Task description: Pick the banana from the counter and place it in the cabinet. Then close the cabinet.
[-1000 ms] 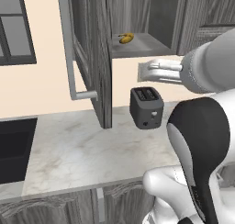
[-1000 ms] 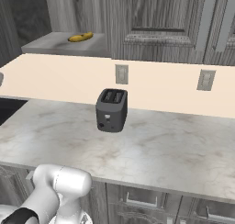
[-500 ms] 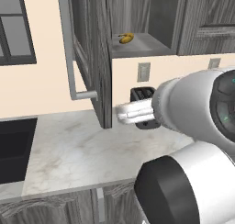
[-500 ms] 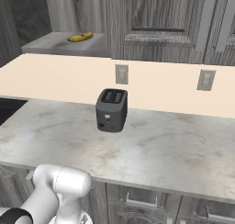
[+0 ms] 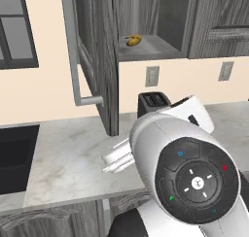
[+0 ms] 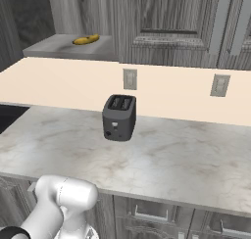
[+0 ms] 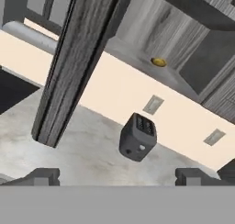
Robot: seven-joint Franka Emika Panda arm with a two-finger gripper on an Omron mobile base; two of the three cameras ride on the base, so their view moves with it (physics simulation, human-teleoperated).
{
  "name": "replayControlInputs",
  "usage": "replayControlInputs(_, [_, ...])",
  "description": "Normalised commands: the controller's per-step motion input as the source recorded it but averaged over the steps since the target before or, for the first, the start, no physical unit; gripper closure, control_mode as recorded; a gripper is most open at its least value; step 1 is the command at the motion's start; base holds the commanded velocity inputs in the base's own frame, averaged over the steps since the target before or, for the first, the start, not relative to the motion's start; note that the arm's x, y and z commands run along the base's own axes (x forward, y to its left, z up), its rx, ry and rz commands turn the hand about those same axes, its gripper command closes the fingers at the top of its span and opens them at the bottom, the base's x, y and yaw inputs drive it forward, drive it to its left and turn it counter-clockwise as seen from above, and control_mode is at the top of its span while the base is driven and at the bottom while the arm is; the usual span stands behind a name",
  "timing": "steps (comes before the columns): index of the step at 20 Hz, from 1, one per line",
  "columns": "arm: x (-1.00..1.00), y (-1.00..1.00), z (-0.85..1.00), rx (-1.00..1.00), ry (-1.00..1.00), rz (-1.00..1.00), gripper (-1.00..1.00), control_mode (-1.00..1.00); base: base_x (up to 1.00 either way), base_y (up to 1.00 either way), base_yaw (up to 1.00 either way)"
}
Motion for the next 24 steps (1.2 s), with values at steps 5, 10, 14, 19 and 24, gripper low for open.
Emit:
replayControlInputs(5, [-0.16, 0.4, -0.04, -0.3, -0.05, 0.11, -1.0, -1.0, 0.0, 0.0, 0.0])
replayControlInputs(10, [0.02, 0.31, -0.01, -0.2, -0.02, 0.02, -1.0, -1.0, 0.0, 0.0, 0.0])
replayControlInputs(14, [0.19, 0.31, -0.04, -0.15, 0.0, 0.0, -1.0, -1.0, 0.0, 0.0, 0.0])
replayControlInputs(19, [0.31, 0.27, -0.03, -0.13, 0.0, 0.0, -1.0, -1.0, 0.0, 0.0, 0.0])
replayControlInputs(24, [0.28, 0.27, -0.08, -0.16, -0.06, 0.0, -1.0, -1.0, 0.0, 0.0, 0.0])
